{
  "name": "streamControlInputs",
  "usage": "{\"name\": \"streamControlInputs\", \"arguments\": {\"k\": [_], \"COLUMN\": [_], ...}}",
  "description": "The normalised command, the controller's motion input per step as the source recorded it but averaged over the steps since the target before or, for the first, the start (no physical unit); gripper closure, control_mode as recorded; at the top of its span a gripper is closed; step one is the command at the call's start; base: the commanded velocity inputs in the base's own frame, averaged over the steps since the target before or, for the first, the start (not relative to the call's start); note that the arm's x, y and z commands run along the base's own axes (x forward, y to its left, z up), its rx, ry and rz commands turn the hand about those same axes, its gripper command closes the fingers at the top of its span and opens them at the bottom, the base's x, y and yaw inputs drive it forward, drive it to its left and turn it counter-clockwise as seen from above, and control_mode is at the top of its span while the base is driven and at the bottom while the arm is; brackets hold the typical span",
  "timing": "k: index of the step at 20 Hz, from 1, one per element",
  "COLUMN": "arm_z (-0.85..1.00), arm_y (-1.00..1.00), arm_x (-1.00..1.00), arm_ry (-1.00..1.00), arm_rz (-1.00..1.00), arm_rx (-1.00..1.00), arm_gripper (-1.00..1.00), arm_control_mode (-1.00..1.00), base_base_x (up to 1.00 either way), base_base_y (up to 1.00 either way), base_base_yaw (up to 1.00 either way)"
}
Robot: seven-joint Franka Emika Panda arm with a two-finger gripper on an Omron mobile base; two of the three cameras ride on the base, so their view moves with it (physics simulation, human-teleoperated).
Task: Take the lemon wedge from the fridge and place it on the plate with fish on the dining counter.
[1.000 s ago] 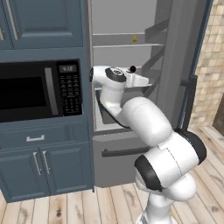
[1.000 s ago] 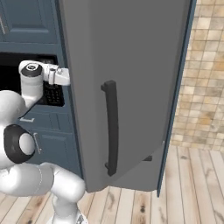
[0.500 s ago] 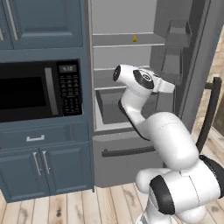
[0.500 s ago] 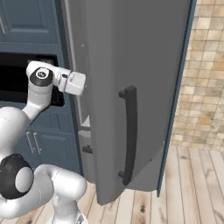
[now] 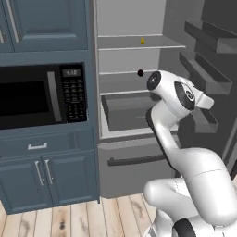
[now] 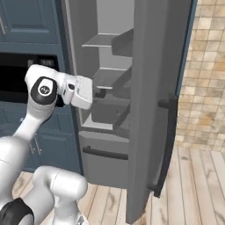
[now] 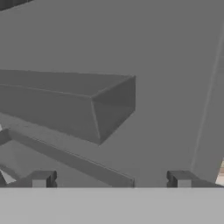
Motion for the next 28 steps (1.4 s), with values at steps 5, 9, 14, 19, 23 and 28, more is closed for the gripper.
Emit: {"name": "streamControlInputs", "arguments": {"k": [5, 9, 14, 19, 23, 28], "arm_z": [0.39, 0.53, 0.10, -0.01, -0.05, 0.00], "arm_y": [1.00, 0.62, 0.03, 0.00, 0.00, 0.00], "arm_x": [-0.11, -0.07, -0.05, -0.14, -0.05, 0.00], "arm_ry": [0.00, 0.09, 0.05, -0.05, -0.07, 0.00], "arm_rz": [0.17, 0.39, 0.51, 0.37, 0.10, 0.00], "arm_rx": [0.04, 0.25, 0.44, 0.38, 0.12, 0.00], "arm_gripper": [-1.00, -1.00, -1.00, -1.00, -1.00, -1.00], "arm_control_mode": [-1.00, -1.00, -1.00, -1.00, -1.00, -1.00], "base_base_x": [0.00, 0.00, 0.00, 0.00, 0.00, 0.00], "base_base_y": [0.00, 0.00, 0.00, 0.00, 0.00, 0.00], "base_base_yaw": [0.00, 0.00, 0.00, 0.00, 0.00, 0.00]}}
